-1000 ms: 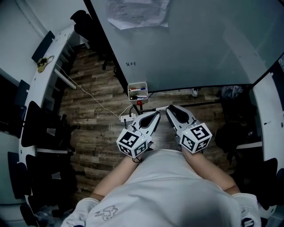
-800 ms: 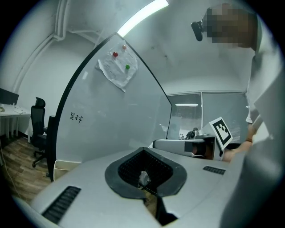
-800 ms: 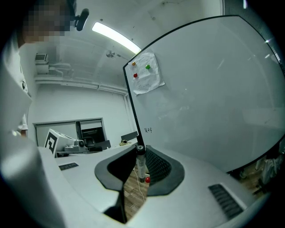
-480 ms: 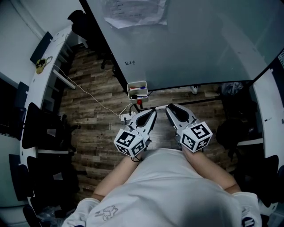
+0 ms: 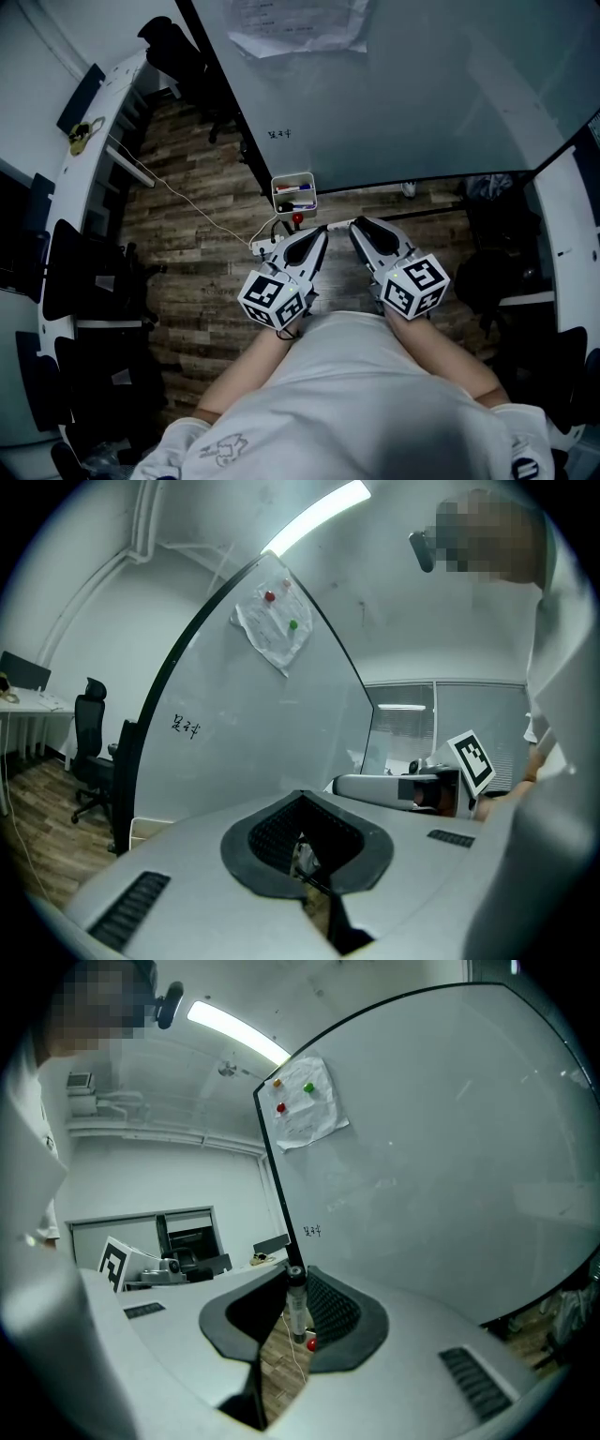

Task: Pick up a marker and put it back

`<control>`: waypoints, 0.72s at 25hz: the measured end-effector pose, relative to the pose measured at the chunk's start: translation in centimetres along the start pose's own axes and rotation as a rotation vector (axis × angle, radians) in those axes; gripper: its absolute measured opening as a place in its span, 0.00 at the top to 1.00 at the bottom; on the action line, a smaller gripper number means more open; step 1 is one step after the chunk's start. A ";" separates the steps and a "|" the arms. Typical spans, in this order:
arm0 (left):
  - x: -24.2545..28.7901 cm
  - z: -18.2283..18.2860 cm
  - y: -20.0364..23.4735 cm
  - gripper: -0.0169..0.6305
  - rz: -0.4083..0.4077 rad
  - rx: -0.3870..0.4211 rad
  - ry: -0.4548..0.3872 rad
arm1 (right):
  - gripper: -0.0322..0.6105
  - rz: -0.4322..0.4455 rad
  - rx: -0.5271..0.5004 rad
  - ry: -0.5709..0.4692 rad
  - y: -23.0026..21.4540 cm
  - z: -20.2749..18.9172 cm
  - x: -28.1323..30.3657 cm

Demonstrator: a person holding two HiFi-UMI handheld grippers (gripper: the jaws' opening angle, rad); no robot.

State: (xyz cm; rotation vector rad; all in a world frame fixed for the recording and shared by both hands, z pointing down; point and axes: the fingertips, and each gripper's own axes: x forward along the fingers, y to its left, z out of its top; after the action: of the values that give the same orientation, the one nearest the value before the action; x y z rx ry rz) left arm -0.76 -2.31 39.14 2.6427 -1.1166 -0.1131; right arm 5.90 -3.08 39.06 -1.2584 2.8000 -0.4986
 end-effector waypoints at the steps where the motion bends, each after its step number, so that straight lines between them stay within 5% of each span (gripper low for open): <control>1: 0.0 0.1 0.4 0.97 -0.002 -0.002 -0.002 | 0.83 -0.003 -0.003 0.000 0.1 0.0 0.3; 18: -1.1 4.2 11.7 0.97 -0.083 0.000 0.000 | 0.83 -0.101 0.028 -0.033 2.0 0.6 10.8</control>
State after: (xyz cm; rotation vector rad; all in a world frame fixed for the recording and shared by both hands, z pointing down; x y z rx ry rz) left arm -10.39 -10.29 38.27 2.6889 -1.0075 -0.1295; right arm -2.74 -9.90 38.94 -1.3940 2.7037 -0.5156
